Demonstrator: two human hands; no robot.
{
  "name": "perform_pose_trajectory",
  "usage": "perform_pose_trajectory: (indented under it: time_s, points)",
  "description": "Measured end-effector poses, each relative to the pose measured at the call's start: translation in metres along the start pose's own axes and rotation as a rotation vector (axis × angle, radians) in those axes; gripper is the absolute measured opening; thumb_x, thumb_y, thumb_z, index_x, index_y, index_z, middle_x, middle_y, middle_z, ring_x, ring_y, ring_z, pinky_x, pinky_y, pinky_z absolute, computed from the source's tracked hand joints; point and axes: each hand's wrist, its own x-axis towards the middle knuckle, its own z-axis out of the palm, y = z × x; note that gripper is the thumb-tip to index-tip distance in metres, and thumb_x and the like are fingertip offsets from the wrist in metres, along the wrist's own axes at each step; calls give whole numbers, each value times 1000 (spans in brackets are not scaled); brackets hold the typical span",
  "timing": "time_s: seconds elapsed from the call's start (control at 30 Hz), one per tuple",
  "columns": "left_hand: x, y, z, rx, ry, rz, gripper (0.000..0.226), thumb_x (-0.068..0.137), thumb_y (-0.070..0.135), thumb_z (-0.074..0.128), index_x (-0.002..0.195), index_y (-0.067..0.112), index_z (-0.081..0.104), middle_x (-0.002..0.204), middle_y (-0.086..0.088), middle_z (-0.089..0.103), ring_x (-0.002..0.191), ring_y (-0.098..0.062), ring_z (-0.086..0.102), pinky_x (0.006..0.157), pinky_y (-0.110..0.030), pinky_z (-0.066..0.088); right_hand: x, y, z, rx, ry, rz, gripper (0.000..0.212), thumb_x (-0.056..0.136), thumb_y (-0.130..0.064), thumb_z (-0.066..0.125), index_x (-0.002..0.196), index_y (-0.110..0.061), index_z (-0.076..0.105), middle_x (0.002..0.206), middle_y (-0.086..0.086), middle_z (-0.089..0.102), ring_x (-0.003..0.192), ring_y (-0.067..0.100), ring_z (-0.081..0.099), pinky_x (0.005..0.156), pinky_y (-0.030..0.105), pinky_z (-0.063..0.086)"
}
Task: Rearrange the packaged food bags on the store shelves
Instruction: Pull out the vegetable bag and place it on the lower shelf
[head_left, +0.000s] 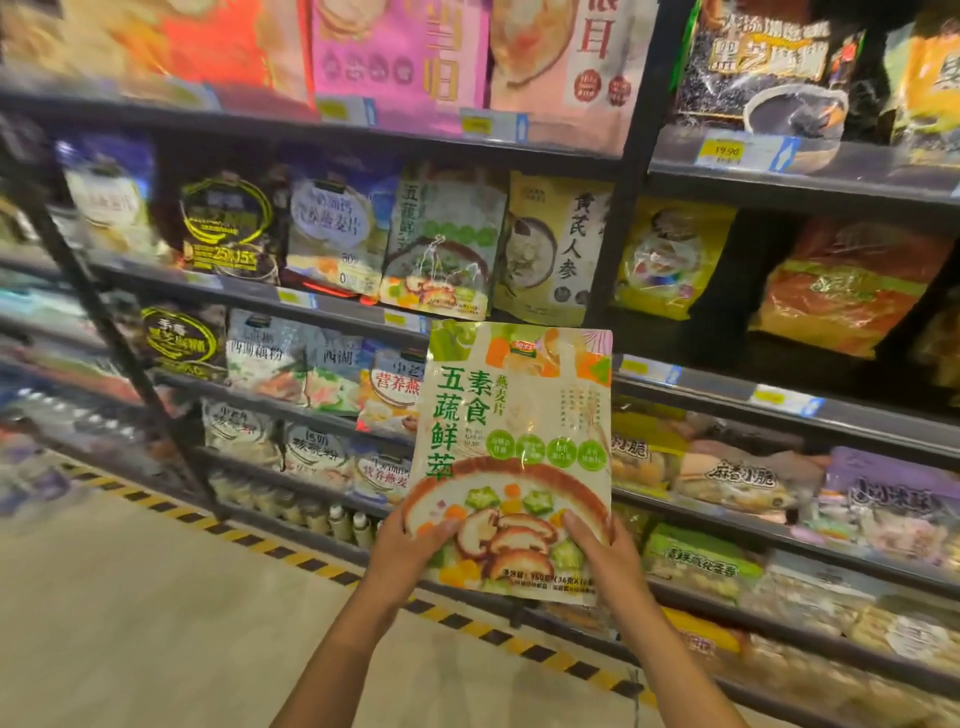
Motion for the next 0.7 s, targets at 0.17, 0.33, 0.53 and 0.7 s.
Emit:
perform_pose_trajectory:
  time_s: [0.17,0.33,0.53,0.7]
  points:
    - [9,17,-69,-10,14,33,51,86,19,82,131,27,57,110,6,70,94,-8,69,60,-16,58,4,-1,72,-54,28,6,100,65,-73,82,147,-26,48,142,1,60,126,26,61,103,51,54]
    - [31,30,-134,-18,11,44,63,79,34,86,134,36,56,124,2,69,111,-19,69,92,-39,61,1,-18,141,-6,-39,-26,57,86,-45,76,135,-25,55,116,-10,68,104,10,66,85,32,55]
    - [45,36,-183,2,2,67,52,82,35,84,123,47,55,120,9,69,107,-11,69,86,-33,63,2,-27,193,38,-54,-36,55,84,-44,76,134,-29,58,118,-7,73,104,13,73,87,35,60]
    - [66,44,-208,4,-36,60,58,77,37,87,129,37,61,116,5,75,102,-14,74,81,-33,64,11,-35,213,27,-49,-55,39,90,-37,76,125,-35,60,114,-7,76,93,5,76,75,25,62]
